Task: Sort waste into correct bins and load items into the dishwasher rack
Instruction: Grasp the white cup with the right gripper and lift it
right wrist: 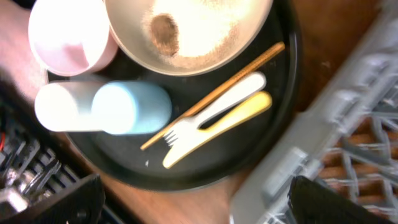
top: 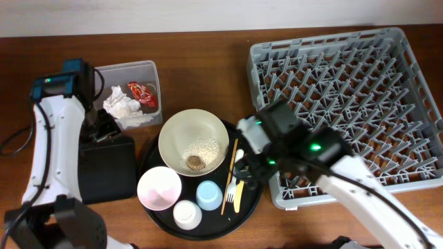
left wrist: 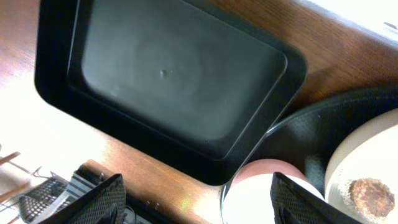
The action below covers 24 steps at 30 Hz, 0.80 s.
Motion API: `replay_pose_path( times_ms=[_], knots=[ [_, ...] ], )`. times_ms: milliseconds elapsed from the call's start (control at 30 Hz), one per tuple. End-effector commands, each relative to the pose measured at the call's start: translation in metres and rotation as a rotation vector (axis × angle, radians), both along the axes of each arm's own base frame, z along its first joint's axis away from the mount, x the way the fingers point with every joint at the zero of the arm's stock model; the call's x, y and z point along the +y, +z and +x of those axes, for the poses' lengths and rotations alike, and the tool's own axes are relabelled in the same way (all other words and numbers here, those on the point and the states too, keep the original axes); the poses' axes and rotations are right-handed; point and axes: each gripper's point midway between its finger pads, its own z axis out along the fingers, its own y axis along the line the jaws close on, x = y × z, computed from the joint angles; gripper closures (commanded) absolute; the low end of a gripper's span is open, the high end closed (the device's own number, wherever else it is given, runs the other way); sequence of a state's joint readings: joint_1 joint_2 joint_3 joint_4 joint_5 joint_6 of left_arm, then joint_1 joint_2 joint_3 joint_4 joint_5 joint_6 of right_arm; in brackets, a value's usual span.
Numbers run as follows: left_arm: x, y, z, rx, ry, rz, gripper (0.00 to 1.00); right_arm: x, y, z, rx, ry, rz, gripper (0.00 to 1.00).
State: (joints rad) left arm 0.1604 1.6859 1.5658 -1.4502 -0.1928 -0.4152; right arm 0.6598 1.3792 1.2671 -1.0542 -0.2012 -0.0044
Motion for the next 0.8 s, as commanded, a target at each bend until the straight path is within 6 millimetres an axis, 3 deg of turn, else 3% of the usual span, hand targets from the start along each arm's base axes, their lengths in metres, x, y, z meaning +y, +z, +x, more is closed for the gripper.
replay_pose_path(
  times_ms=[0, 100, 233, 433, 633, 767],
  knots=[
    [0.014, -0.014, -0.03, -0.048, 0.103, 0.001, 0.23, 0.038, -0.028, -0.011, 0.051, 0.079, -0.041, 0.02],
    [0.013, -0.033, -0.031, -0.059, 0.111, -0.01, 0.22, 0.06, -0.055, -0.019, 0.084, 0.103, -0.089, 0.02],
    [0.014, -0.034, -0.029, -0.067, 0.111, -0.008, 0.22, 0.075, -0.071, -0.026, 0.139, 0.019, -0.09, 0.02],
    [0.014, -0.034, -0.028, -0.072, 0.111, -0.007, 0.19, 0.079, -0.108, -0.031, 0.19, -0.031, -0.184, 0.02],
    [0.014, -0.034, -0.027, -0.075, 0.11, -0.007, 0.18, 0.089, -0.122, -0.041, 0.207, -0.051, -0.184, 0.0],
    [0.015, -0.033, -0.026, -0.078, 0.11, -0.006, 0.18, 0.09, -0.134, -0.041, 0.218, -0.051, -0.202, 0.06]
  ],
)
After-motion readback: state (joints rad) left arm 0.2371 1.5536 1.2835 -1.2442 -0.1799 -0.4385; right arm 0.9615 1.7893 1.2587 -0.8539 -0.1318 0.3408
